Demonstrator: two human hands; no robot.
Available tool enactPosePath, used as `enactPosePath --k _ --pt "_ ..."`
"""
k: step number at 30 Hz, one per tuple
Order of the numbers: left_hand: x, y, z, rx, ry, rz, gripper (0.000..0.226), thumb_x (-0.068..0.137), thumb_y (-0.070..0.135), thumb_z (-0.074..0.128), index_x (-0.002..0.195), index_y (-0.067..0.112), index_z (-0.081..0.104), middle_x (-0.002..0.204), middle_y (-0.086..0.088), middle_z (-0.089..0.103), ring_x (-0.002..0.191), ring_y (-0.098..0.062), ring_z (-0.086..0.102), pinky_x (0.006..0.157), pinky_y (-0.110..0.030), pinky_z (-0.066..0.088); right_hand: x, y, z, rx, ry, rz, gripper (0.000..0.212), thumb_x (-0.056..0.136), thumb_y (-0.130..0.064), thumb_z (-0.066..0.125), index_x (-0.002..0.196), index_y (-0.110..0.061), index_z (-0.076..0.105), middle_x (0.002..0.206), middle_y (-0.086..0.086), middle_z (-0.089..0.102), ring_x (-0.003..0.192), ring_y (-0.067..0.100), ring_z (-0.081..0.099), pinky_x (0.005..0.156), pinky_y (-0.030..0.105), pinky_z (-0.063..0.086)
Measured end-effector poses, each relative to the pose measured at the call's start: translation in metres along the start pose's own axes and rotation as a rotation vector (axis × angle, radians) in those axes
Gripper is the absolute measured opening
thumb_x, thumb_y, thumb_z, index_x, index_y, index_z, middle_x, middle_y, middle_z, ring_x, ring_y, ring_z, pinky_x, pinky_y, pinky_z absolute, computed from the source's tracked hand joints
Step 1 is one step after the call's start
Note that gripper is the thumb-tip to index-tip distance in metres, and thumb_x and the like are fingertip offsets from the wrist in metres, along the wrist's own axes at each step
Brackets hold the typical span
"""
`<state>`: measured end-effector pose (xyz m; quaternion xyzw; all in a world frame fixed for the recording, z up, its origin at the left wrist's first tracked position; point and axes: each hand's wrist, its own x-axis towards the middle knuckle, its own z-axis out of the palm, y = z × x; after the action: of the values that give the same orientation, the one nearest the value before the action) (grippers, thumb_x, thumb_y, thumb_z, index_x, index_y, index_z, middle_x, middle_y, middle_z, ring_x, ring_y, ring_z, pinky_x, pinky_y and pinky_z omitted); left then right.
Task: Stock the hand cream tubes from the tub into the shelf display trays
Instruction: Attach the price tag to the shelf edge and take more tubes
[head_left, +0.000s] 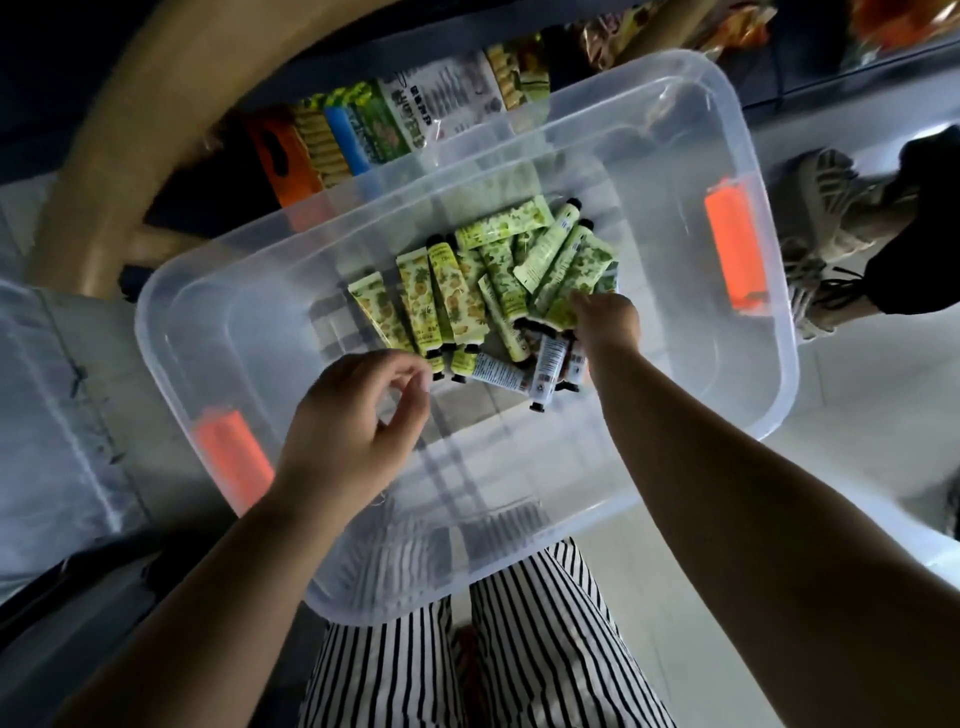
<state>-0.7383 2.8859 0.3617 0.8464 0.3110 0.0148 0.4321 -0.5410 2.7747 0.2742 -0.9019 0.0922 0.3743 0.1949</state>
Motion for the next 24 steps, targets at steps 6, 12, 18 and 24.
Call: enactPosePath --k 6,12,18,24 --pt "0.037 0.009 0.024 0.005 -0.075 -0.033 0.039 0.086 0.038 0.040 0.094 0.010 0.066 0.083 0.007 0.062 0.077 -0.005 0.056 0.062 -0.006 0.037 0.007 -0.001 0.004 -0.026 -0.013 0.004 0.044 0.089 -0.033 0.054 0.052 -0.018 0.036 0.054 -0.002 0.039 0.049 0.009 0.034 0.044 0.023 0.025" --pt "0.056 0.013 0.054 -0.094 -0.158 -0.202 0.033 0.089 0.038 0.045 0.101 0.014 0.064 0.088 0.009 0.060 0.083 -0.005 0.054 0.064 -0.007 0.037 0.005 0.006 -0.007 0.257 -0.111 0.072 0.035 0.089 -0.030 0.057 0.058 -0.020 0.042 0.061 -0.003 0.046 0.060 0.013 0.046 0.073 0.032 0.047" --pt "0.093 0.017 0.092 -0.176 -0.215 -0.419 0.026 0.093 0.033 0.050 0.107 0.014 0.060 0.097 0.006 0.058 0.090 -0.010 0.054 0.070 -0.020 0.043 -0.014 0.027 -0.019 0.579 -0.029 0.285 0.008 0.083 -0.019 0.064 0.082 -0.011 0.062 0.081 0.007 0.059 0.068 0.017 0.055 0.086 0.041 0.051" --pt "0.122 0.022 0.144 -0.217 -0.313 -0.548 0.036 0.095 0.027 0.048 0.126 0.010 0.050 0.128 -0.008 0.057 0.104 -0.027 0.062 0.091 -0.038 0.050 -0.023 0.026 -0.031 0.658 -0.089 0.280 0.017 0.086 -0.014 0.060 0.069 -0.016 0.059 0.081 0.009 0.056 0.075 0.019 0.048 0.068 0.030 0.039"
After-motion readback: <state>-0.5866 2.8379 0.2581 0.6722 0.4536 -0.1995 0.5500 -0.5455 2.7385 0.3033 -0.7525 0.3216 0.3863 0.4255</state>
